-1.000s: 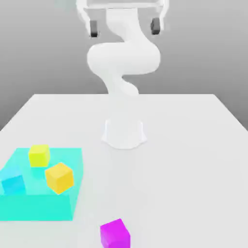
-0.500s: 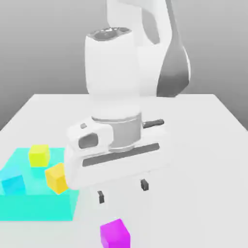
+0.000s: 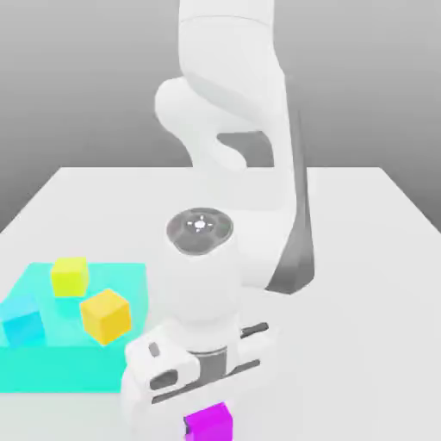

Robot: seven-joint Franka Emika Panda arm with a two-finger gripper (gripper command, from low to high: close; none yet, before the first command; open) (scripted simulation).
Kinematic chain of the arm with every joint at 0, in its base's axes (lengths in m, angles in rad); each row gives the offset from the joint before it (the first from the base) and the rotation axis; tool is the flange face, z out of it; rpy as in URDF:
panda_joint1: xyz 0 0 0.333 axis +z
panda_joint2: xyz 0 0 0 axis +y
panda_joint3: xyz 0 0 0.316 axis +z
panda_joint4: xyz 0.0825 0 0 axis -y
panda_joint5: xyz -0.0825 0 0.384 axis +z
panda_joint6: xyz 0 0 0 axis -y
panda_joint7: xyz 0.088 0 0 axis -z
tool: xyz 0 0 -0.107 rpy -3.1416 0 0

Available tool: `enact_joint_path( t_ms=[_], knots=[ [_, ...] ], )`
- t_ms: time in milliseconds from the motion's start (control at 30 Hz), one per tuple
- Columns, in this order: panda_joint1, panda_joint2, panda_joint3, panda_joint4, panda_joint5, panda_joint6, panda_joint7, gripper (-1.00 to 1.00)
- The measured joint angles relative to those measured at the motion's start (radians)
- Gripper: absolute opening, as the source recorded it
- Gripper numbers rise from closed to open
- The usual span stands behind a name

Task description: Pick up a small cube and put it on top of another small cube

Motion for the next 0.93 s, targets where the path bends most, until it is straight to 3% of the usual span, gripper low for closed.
enact_joint_path(
  t_ms=[167, 400, 667, 800, 833, 933],
  knots=[
    [0.024, -0.159, -0.041, -0.033, -0.057, -0.126, 0.040, -1.00],
    [-0.070, -0.396, -0.111, -0.104, -0.086, -0.298, -0.008, -1.00],
    [-0.210, -0.682, -0.160, -0.192, -0.245, -0.479, 0.022, -1.00],
    [-0.219, -0.613, -0.176, -0.237, -0.241, -0.364, 0.007, -1.00],
    [-0.218, -0.583, -0.179, -0.248, -0.233, -0.323, 0.001, 1.00],
    [-0.218, -0.583, -0.179, -0.248, -0.233, -0.323, 0.001, 1.00]
  ],
)
